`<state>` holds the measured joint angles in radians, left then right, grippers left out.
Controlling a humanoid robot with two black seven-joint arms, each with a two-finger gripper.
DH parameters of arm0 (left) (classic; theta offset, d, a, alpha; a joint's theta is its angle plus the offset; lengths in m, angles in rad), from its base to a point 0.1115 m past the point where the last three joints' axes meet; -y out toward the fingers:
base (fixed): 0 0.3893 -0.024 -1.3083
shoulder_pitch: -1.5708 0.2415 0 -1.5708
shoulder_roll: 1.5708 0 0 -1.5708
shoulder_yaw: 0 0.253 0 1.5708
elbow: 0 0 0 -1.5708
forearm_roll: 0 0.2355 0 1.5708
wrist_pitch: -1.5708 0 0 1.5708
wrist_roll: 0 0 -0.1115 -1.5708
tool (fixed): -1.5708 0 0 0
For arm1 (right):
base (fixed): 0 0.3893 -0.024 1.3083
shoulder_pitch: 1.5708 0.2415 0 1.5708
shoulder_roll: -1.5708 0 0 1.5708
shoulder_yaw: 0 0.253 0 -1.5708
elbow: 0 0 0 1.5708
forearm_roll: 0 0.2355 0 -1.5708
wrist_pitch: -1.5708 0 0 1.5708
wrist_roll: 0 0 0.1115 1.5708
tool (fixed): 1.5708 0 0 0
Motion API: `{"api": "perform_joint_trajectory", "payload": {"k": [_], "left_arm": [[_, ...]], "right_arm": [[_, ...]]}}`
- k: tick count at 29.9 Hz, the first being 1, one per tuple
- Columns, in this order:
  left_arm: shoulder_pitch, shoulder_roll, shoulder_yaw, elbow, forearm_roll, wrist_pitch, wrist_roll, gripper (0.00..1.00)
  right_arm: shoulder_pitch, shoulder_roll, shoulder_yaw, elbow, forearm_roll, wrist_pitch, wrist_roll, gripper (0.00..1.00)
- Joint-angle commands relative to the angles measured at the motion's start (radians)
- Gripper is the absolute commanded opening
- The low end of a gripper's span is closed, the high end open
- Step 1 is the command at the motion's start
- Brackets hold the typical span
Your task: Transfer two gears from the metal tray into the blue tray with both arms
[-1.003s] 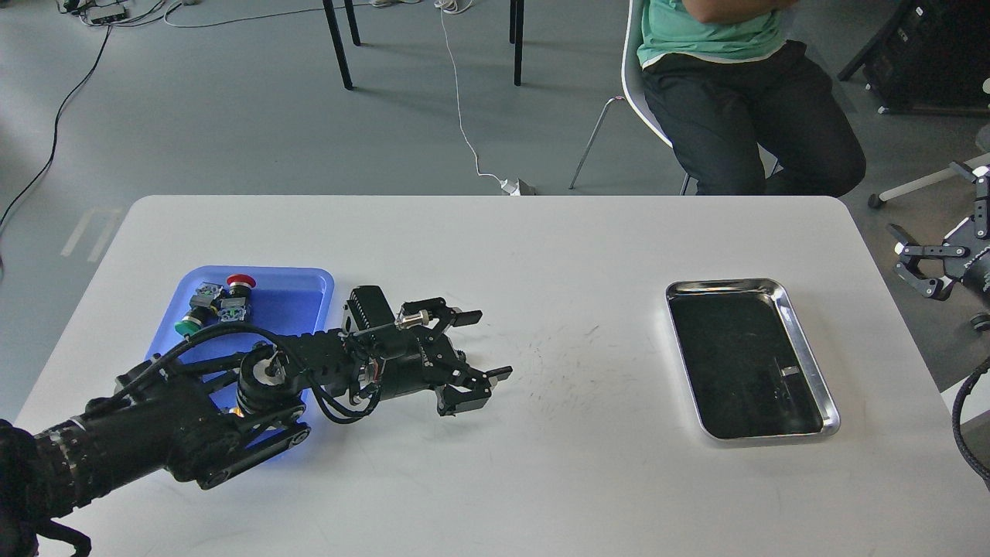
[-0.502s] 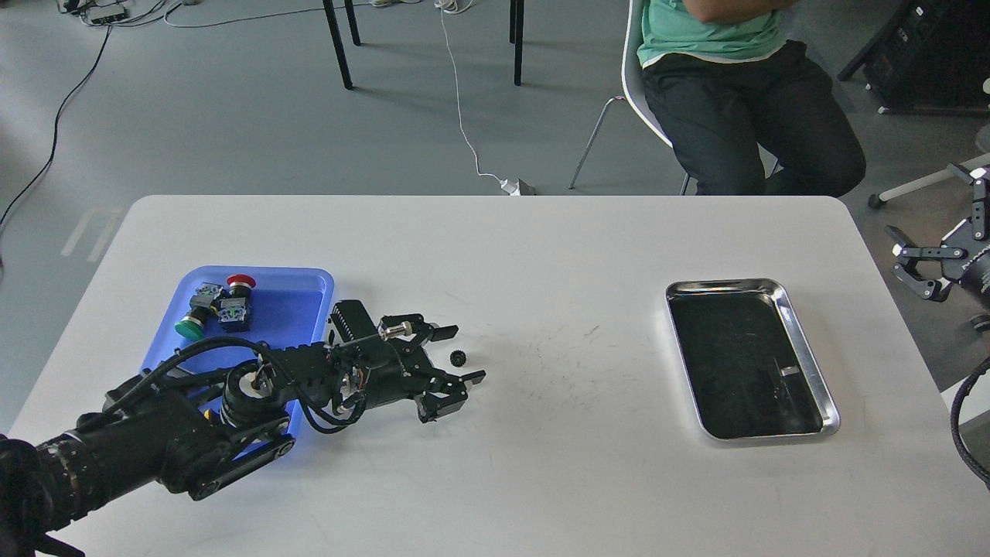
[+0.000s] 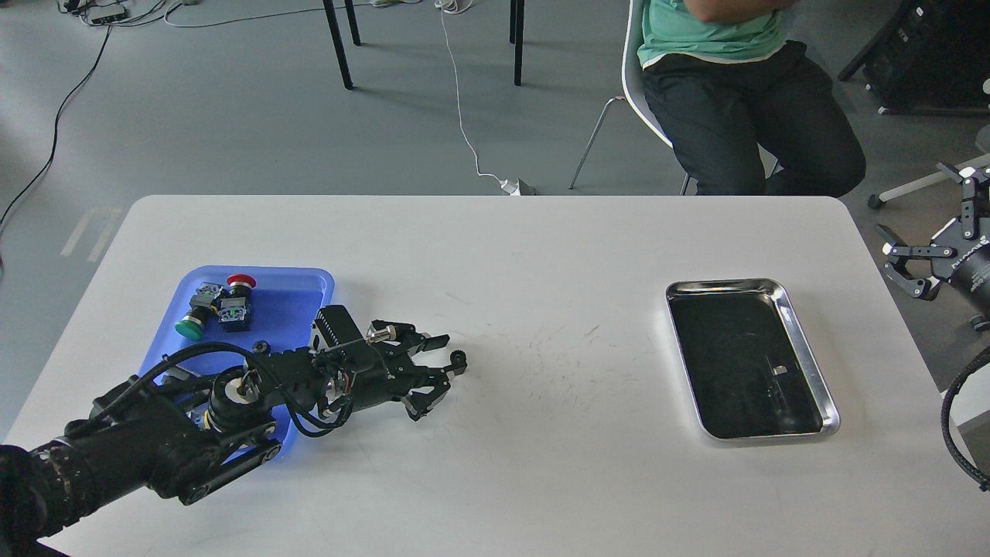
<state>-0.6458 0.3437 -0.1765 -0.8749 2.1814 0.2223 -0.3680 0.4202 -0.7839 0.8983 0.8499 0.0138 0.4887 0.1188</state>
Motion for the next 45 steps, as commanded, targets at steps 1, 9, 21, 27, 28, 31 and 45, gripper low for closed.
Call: {"api": "perform_joint_trajectory", "payload": {"k": [1,9,21,27,28,31,45], "left_arm": [[0.002,0.003,0.002,0.004,0.0,-0.001,0.0,0.18],[0.002,0.006,-0.001,0.004,0.0,0.002,-0.002,0.05],[-0.072,0.253,-0.021,-0.165,-0.063,0.017,-0.005,0.05],[-0.097,0.457,-0.041,-0.255,-0.218,0.023,-0.031,0.06],[-0.095,0.495,-0.044,-0.268,-0.245,0.025,-0.046,0.06],[-0.084,0.586,-0.043,-0.276,-0.304,0.031,-0.09,0.06],[0.19,0.658,-0.023,-0.263,-0.339,0.203,-0.121,0.06]], "right_arm": [[0.0,0.0,-0.001,0.0,0.0,0.0,0.001,0.97],[0.0,0.005,0.001,0.0,0.0,0.0,-0.001,0.97],[0.002,0.005,0.001,0.0,0.0,0.0,0.001,0.97],[0.003,0.005,0.001,0.0,0.0,0.0,-0.001,0.97],[0.003,0.005,0.001,0.001,-0.001,0.0,-0.002,0.97],[0.003,0.005,0.001,0.001,-0.001,0.0,-0.007,0.97],[0.003,0.006,-0.004,0.001,-0.001,0.0,-0.008,0.97]]}}
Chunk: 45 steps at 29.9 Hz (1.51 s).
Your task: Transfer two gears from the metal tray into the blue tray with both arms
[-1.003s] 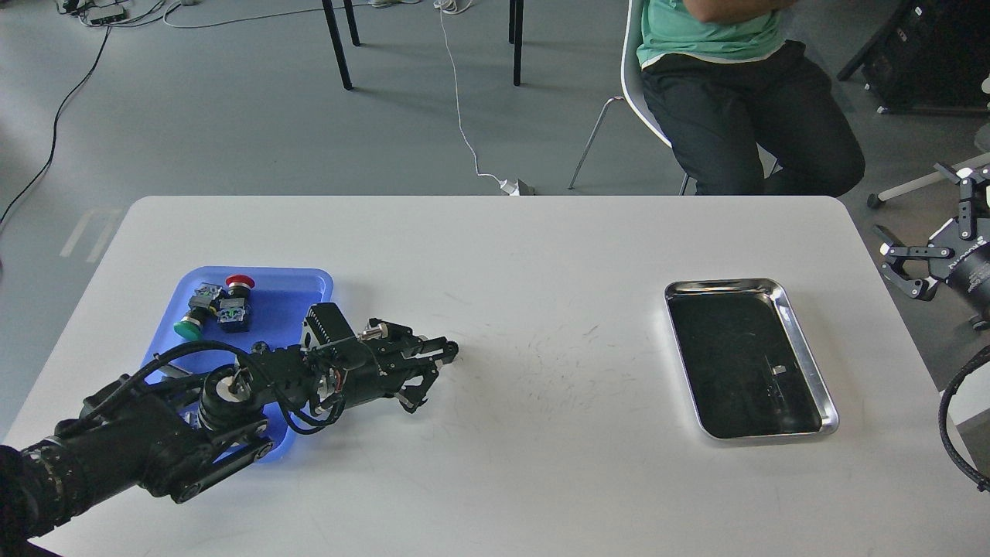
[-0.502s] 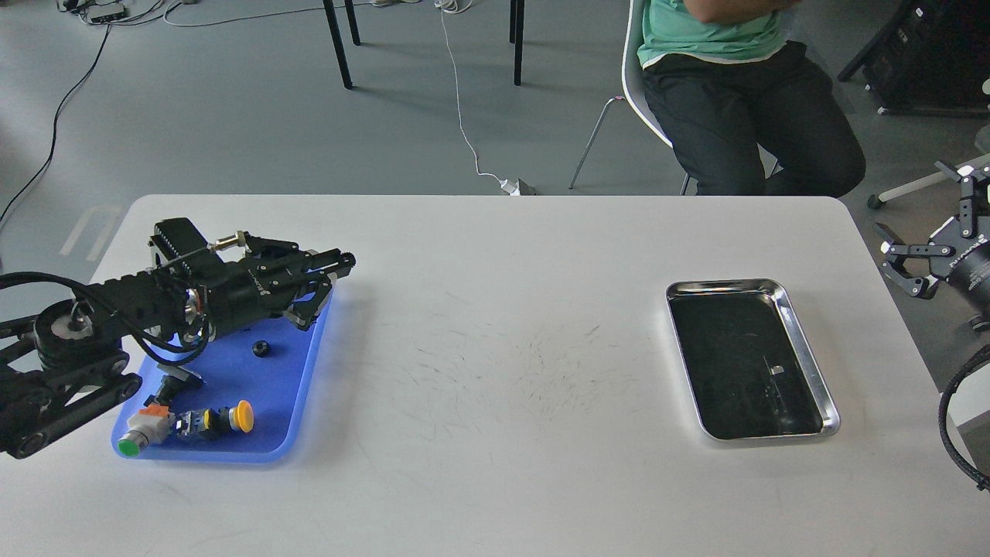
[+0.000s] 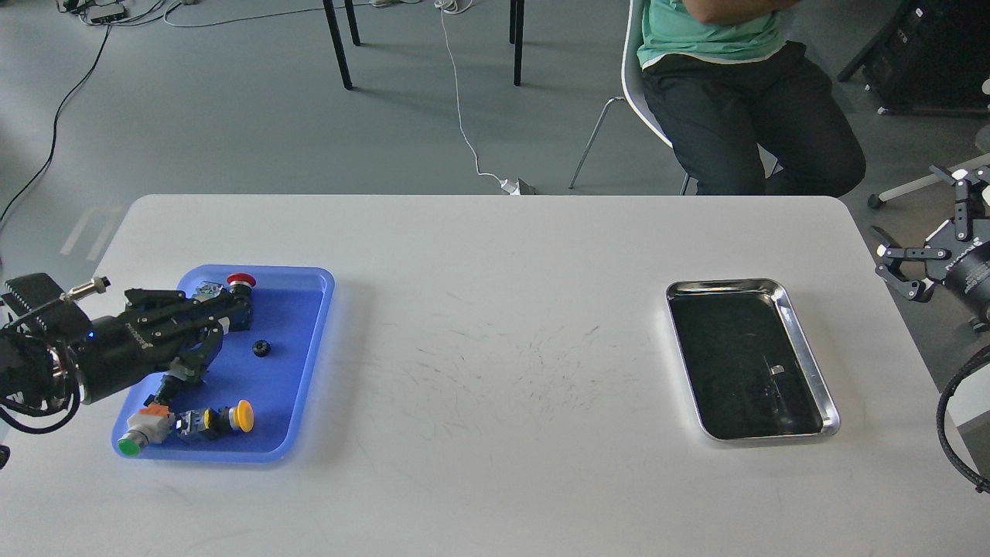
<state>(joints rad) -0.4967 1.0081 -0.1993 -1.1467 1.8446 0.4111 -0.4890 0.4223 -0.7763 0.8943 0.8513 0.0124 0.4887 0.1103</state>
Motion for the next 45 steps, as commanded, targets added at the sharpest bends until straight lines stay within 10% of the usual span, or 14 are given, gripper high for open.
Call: {"api": "perform_joint_trajectory", "payload": {"k": [1,10,22,29,45], "left_arm": [[0.052,-0.012,0.0,0.01,-0.002,0.014,0.0,0.06],[0.056,-0.065,0.0,0.036,-0.004,0.014,0.0,0.14],[0.043,-0.086,-0.019,0.059,-0.09,0.014,0.0,0.81],[-0.12,-0.083,-0.063,0.058,-0.413,-0.027,0.0,0.87],[-0.35,-0.308,-0.207,0.315,-1.657,-0.451,0.0,0.93]], "right_arm": [[0.001,-0.001,0.0,0.0,0.0,0.0,0.0,0.97],[0.001,0.003,0.0,0.0,0.0,0.0,0.0,0.97],[0.009,0.009,0.003,-0.002,0.0,0.0,0.0,0.97],[0.048,0.018,0.014,-0.002,0.0,0.0,0.0,0.97],[0.111,0.247,0.091,0.034,0.001,-0.048,0.008,0.99]]}}
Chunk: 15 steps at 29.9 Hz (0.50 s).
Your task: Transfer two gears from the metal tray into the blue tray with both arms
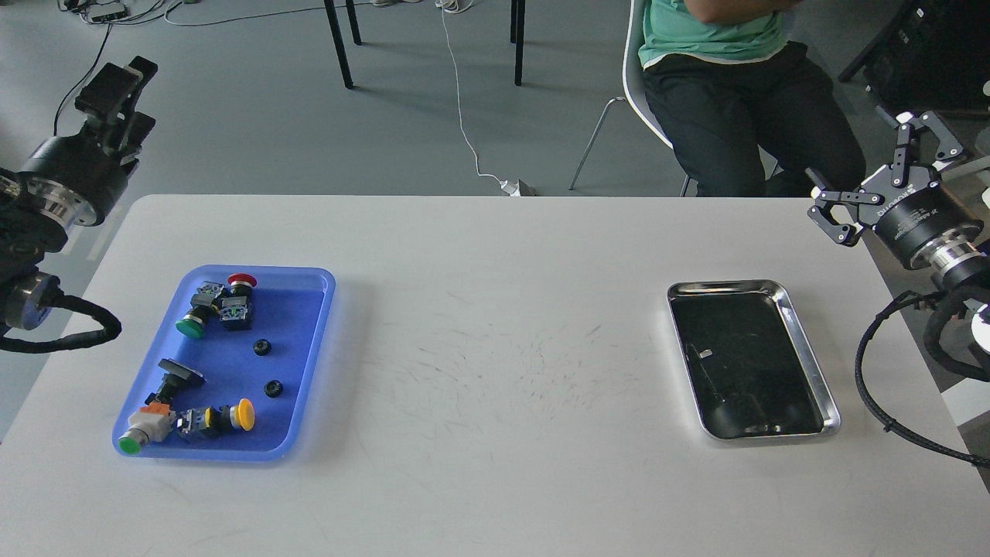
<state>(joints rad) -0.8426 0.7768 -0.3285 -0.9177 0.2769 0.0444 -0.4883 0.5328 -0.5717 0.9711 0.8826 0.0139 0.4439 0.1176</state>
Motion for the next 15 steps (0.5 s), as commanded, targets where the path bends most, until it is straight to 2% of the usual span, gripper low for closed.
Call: {"api": "perform_joint_trajectory", "payload": {"k": [1,2,4,8,10,12,15], "left_arm": [[-0.004,-0.111,-0.114,0.118,-0.106,-0.125,0.0,0.94],[-0.004,-0.138,-0.147,0.146,-0.117,-0.162,0.004,0.94],[-0.004,-0.2,-0.228,0.227,-0.136,-0.246,0.043,0.96],[-0.042,-0.342,-0.345,0.472,-0.145,-0.435,0.117,0.97],[-0.085,-0.395,-0.351,0.587,-0.148,-0.533,0.12,0.97],[-0.095,-0.421,-0.351,0.675,-0.159,-0.533,0.122,0.98],[-0.095,-0.433,-0.34,0.718,-0.173,-0.533,0.123,0.98]], "right_arm": [[0.001,0.058,0.018,0.003,0.0,-0.004,0.001,0.99],[0.004,0.068,0.024,0.003,0.0,-0.005,0.001,0.99],[0.004,0.081,0.049,0.001,0.0,-0.007,0.001,0.99],[0.003,0.088,0.07,-0.002,0.0,-0.008,0.002,0.99],[0.006,0.089,0.07,-0.011,0.0,-0.008,0.002,0.99],[0.006,0.089,0.069,-0.005,0.0,-0.007,0.001,0.99],[0.001,0.087,0.07,-0.007,0.0,-0.008,0.002,0.99]]}}
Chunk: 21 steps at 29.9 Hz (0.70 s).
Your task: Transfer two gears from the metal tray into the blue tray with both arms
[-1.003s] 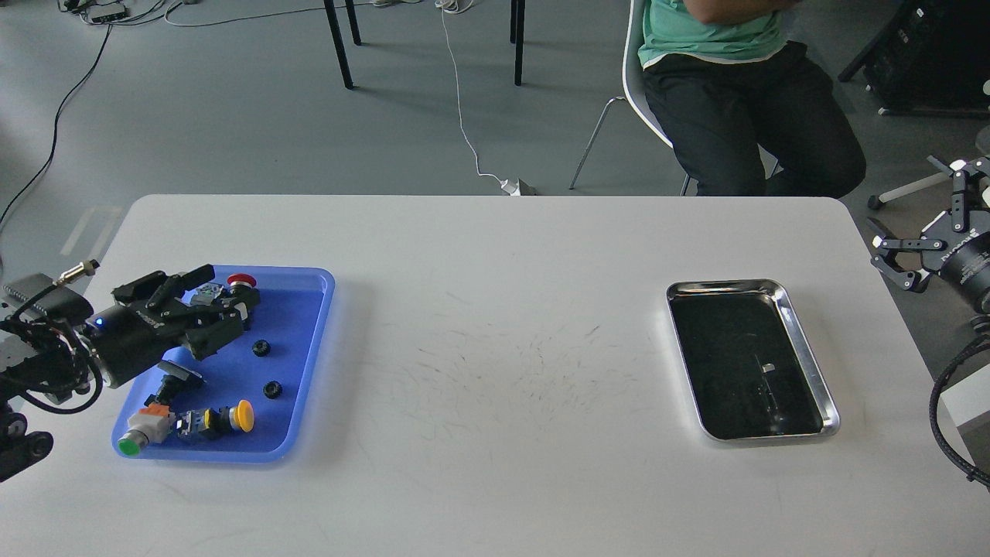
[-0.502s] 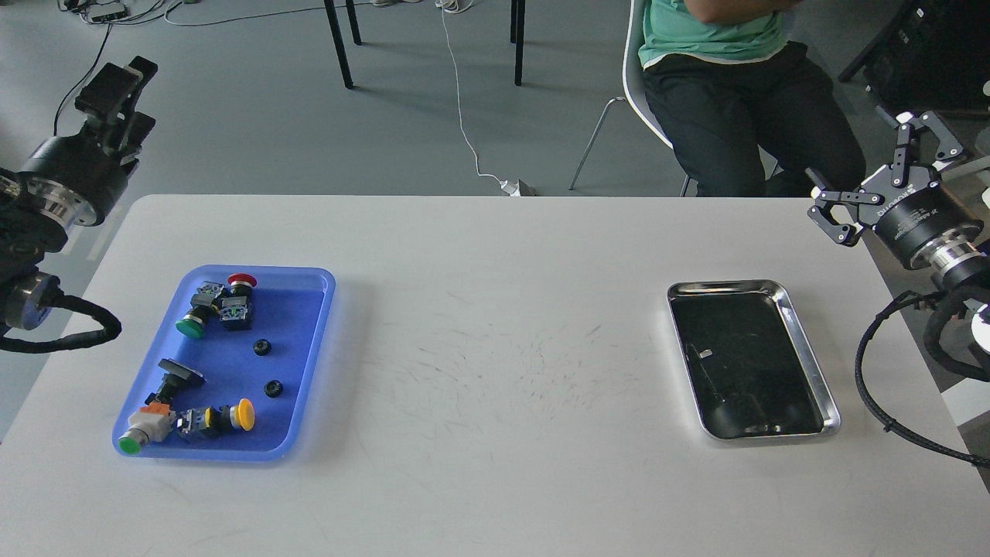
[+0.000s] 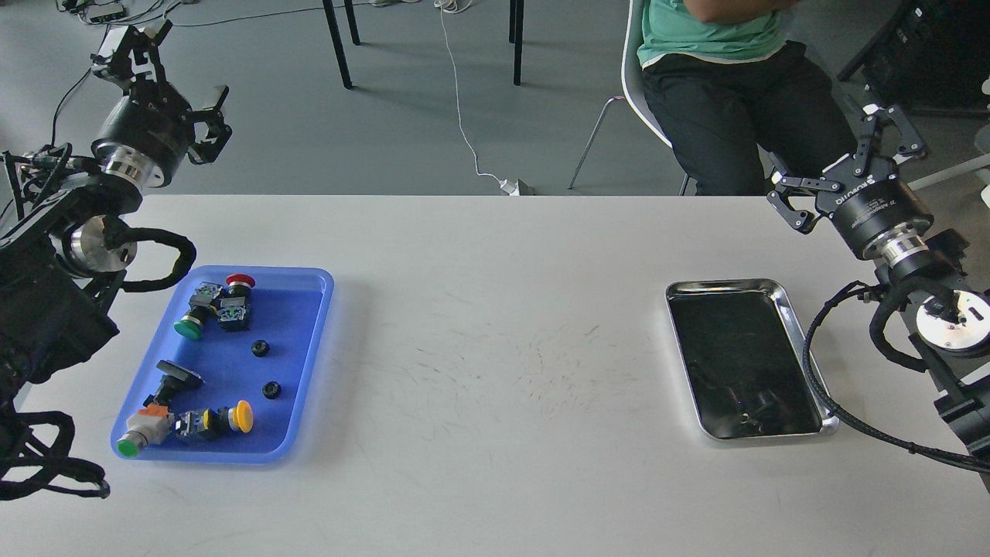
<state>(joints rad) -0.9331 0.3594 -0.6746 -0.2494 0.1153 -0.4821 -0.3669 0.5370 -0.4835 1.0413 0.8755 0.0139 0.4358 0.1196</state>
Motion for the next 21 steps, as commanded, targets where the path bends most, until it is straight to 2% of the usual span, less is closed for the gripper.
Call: {"api": "perform_joint_trajectory", "payload": {"k": [1,3,7,14,21], "left_arm": [[-0.003,-0.013,0.006,0.05,-0.011,-0.007,0.005,0.98],[-0.001,-0.008,0.009,0.05,-0.009,-0.007,0.02,0.98],[0.005,-0.016,0.009,0.042,-0.008,-0.007,0.089,0.98],[0.005,-0.025,0.013,0.042,-0.009,-0.007,0.098,0.98],[0.004,-0.04,0.007,0.042,-0.028,-0.007,0.072,0.98]], "right_arm": [[-0.005,-0.001,0.002,-0.001,0.0,0.0,0.0,0.99],[-0.006,-0.009,0.002,-0.001,0.0,0.0,-0.001,0.99],[-0.008,-0.014,0.016,-0.003,0.0,-0.003,-0.001,0.99],[-0.015,-0.033,0.02,-0.03,0.0,-0.049,-0.003,0.99],[-0.014,-0.033,0.011,-0.03,-0.002,-0.051,-0.001,0.99]]}}
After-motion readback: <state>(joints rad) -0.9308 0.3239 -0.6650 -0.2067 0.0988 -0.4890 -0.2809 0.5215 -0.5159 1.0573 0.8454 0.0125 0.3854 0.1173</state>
